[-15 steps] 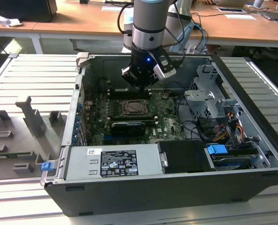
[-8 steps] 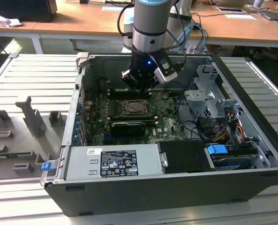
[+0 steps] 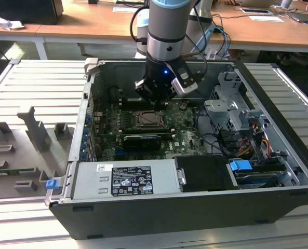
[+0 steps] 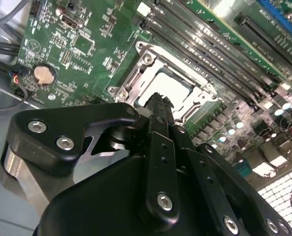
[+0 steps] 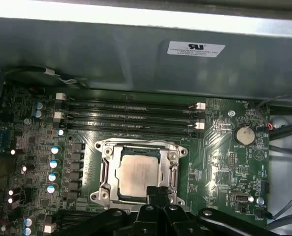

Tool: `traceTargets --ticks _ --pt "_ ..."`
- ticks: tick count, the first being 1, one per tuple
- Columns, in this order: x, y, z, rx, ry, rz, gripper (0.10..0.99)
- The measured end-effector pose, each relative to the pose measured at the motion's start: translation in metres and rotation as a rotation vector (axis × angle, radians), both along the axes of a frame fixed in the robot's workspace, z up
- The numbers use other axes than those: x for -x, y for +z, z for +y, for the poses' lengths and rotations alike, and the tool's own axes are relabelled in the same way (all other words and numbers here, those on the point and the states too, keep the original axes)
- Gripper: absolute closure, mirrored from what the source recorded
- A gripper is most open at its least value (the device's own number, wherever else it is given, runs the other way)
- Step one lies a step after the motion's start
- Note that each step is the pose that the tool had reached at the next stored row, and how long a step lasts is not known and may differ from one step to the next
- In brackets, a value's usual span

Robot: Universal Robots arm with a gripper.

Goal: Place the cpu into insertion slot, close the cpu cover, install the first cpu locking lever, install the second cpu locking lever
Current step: 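Install the second cpu locking lever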

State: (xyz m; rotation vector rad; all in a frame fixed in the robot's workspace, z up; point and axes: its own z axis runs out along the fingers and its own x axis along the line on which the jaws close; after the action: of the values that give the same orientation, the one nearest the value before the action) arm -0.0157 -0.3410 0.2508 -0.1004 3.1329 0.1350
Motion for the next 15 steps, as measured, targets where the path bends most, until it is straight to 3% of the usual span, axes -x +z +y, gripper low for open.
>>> traceTargets --ticks 12,15 --pt "0.0000 -0.0004 -0.0070 -0.002 0.000 0.0000 0.980" --pt "0.0000 -0.0011 -0.0098 -0.004 0.000 0.0022 0.980"
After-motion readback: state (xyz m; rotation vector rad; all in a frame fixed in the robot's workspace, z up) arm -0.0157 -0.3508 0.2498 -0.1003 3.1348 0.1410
